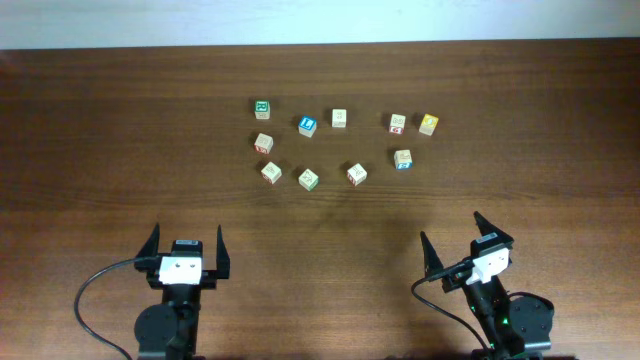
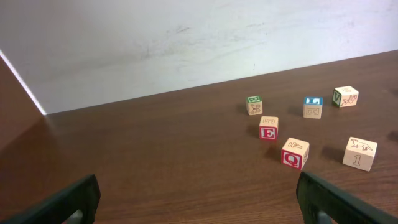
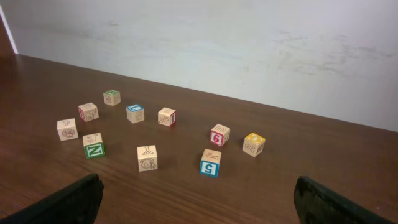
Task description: Rotate 4 blocks
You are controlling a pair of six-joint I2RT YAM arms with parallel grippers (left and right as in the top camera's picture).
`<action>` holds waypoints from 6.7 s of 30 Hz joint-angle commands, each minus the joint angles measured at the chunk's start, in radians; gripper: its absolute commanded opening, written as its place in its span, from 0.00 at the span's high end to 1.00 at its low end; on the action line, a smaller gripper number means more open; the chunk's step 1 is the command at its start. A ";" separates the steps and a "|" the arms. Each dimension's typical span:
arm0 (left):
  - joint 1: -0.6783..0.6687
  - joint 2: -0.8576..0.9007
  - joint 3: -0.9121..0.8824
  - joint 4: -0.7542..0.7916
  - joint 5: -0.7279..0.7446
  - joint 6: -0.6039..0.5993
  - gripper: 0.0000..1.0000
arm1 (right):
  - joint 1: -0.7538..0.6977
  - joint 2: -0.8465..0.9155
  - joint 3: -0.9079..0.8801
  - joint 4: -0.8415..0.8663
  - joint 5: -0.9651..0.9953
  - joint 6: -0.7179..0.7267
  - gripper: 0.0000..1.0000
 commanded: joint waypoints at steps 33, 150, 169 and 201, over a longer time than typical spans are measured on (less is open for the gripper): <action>0.005 -0.010 -0.008 0.002 0.009 0.016 0.01 | -0.006 0.006 -0.009 -0.004 0.051 -0.021 0.02; -0.036 1.640 1.714 -1.126 0.281 -0.029 0.01 | 0.375 2.139 1.582 -1.255 0.198 0.417 0.69; -0.036 1.640 1.714 -1.126 0.281 -0.029 0.01 | 0.217 2.155 1.746 -0.821 0.392 0.299 0.34; -0.036 1.640 1.714 -1.126 0.281 -0.029 0.01 | 0.231 2.206 1.722 -1.368 0.278 0.365 0.60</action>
